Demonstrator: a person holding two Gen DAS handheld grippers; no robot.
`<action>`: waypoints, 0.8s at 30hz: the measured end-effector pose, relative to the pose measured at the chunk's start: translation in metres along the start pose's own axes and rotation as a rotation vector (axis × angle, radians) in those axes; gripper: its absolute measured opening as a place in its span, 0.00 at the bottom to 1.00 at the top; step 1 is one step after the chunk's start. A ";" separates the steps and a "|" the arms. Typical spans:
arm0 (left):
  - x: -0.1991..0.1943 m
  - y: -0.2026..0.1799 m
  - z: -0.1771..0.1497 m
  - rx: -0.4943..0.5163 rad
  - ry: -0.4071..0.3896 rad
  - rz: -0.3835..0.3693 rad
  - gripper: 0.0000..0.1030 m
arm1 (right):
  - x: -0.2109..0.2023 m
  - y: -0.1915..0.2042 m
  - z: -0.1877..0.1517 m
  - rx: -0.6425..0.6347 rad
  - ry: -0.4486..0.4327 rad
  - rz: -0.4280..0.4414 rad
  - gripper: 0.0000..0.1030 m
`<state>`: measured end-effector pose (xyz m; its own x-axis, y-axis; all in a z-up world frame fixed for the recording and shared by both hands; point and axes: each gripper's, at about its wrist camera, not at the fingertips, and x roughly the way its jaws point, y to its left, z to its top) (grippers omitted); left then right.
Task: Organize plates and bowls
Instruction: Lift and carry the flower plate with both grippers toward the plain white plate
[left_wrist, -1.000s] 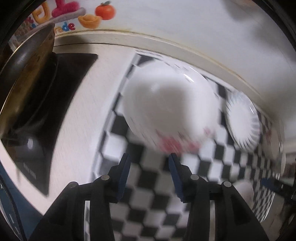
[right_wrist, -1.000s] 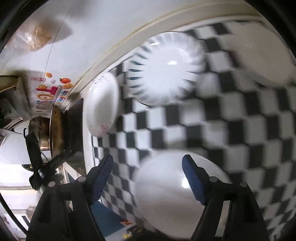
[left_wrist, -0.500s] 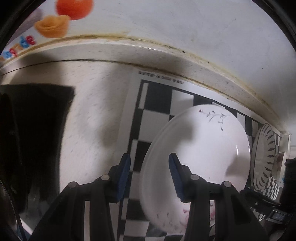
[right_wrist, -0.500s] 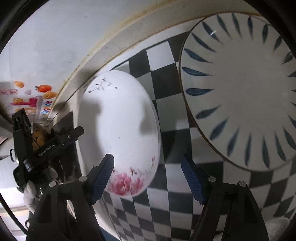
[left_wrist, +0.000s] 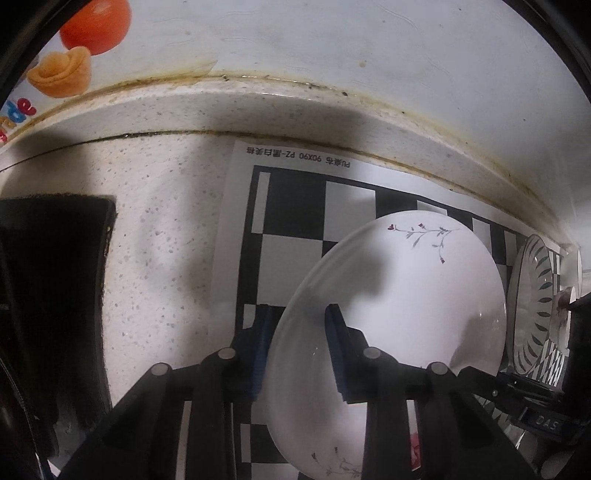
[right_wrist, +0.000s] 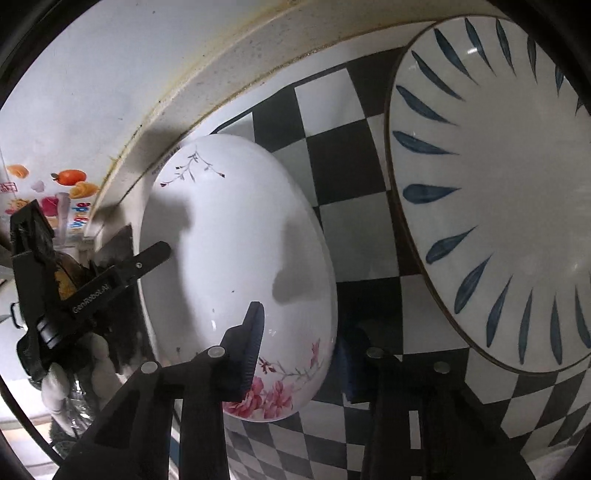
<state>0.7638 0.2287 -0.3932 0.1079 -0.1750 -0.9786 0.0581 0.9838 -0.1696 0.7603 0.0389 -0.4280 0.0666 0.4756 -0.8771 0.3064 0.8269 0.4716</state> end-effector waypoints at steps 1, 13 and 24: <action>0.001 0.002 -0.001 -0.005 -0.001 -0.002 0.26 | 0.000 0.000 0.000 -0.004 -0.002 -0.017 0.20; -0.010 0.001 -0.044 -0.033 -0.015 -0.016 0.26 | -0.011 -0.006 -0.016 -0.049 -0.024 -0.053 0.16; -0.069 -0.035 -0.079 -0.035 -0.093 -0.050 0.26 | -0.065 -0.010 -0.049 -0.106 -0.075 -0.020 0.15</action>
<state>0.6760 0.2098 -0.3289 0.1975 -0.2255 -0.9540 0.0309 0.9741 -0.2239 0.7062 0.0145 -0.3715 0.1337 0.4381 -0.8889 0.2067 0.8649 0.4574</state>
